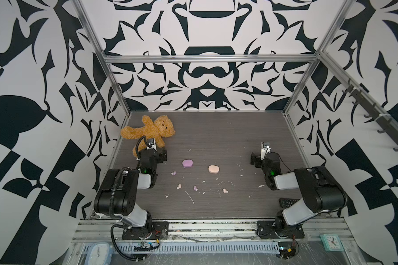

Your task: Insert the wireless bluetooth earbuds into the charging case

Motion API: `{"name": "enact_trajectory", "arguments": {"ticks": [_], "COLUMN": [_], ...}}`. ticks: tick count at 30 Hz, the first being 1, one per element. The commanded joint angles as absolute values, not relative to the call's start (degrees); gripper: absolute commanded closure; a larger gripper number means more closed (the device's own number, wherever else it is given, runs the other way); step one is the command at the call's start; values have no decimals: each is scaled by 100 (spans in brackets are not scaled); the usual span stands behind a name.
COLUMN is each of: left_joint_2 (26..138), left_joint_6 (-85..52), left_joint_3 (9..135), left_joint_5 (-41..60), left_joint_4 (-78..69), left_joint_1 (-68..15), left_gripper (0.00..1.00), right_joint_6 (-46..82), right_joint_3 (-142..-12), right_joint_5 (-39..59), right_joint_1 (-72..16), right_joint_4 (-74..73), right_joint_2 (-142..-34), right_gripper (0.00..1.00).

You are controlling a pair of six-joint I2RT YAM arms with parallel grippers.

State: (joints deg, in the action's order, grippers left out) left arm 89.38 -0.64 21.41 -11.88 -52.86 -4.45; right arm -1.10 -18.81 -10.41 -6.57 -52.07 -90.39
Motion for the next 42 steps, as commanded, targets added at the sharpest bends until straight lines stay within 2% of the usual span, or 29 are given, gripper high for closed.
{"name": "enact_trajectory", "arguments": {"ticks": [1, 37, 39, 42], "left_joint_2": [8961, 8953, 8913, 8374], "left_joint_6": [-110, -117, -114, -233], "left_joint_3": [2052, 2039, 2030, 2302], "left_joint_5": [-1116, -1123, -1266, -1486], "left_joint_4": [-5443, -5458, -5488, -4534], "left_joint_1": [-404, -411, -408, -407], "left_gripper": [1, 1, 1, 1], "right_joint_6": [-141, -114, -10, 110], "right_joint_3": [-2003, -1987, -1952, -2241], "right_joint_5": [-1037, -1048, -1453, -1862], "right_joint_1": [-655, -655, -661, -710], "right_joint_4": [-5309, -5332, -5440, -4200], "right_joint_2": [-8928, -8919, -8832, -7987], "right_gripper": [0, 0, 0, 0]}}
